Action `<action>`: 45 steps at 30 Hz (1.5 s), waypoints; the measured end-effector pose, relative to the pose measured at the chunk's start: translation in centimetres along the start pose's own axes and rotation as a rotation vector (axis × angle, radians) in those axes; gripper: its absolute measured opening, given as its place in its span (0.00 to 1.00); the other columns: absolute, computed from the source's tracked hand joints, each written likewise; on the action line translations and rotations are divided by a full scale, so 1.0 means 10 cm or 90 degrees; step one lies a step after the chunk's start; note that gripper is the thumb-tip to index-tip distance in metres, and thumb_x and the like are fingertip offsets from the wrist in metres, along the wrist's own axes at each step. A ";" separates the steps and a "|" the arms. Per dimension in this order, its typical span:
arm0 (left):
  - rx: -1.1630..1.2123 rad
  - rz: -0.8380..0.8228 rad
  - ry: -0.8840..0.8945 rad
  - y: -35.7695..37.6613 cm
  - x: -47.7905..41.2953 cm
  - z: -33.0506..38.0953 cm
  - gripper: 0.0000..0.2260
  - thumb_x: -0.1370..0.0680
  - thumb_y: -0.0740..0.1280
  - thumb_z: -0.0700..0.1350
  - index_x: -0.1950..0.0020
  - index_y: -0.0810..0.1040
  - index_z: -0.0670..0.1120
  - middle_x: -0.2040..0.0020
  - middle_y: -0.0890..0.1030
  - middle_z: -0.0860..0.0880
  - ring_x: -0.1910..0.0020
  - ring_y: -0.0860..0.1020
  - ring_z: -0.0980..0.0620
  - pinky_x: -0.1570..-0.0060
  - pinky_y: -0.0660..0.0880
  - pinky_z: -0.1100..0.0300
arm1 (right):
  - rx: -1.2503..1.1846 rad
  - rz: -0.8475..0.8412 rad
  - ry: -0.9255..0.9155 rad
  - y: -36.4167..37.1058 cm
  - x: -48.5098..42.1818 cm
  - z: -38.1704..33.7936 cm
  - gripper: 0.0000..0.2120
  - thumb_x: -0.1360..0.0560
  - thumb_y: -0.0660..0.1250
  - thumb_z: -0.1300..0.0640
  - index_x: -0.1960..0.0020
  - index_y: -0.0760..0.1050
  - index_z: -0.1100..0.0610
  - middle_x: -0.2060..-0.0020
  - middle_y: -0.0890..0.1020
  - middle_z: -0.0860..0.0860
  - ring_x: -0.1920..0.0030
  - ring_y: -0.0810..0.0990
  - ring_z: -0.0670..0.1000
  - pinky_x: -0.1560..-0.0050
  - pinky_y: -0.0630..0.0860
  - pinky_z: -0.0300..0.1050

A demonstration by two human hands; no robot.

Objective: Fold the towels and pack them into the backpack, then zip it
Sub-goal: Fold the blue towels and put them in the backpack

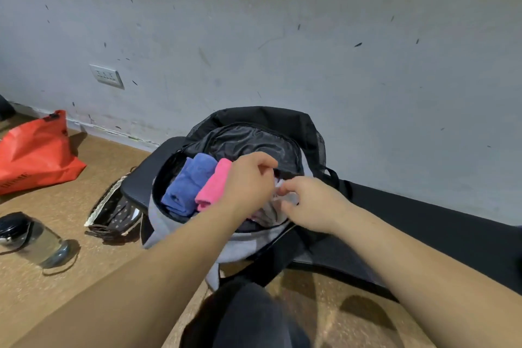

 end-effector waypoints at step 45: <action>0.132 -0.339 -0.036 2.75 0.72 1.10 0.07 0.25 0.75 0.42 0.47 0.84 0.47 0.52 0.88 0.49 0.52 0.86 0.52 0.45 0.83 0.49 | -0.419 0.174 0.249 -0.27 1.75 2.73 0.10 0.22 0.71 0.48 0.49 0.82 0.55 0.52 0.87 0.50 0.52 0.85 0.48 0.46 0.81 0.45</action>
Point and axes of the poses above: each hand's wrist, its own x-axis away from the middle knuckle, its own y-axis out of the palm, z = x × y, the point moved 2 cm from there along -x, towards the middle knuckle
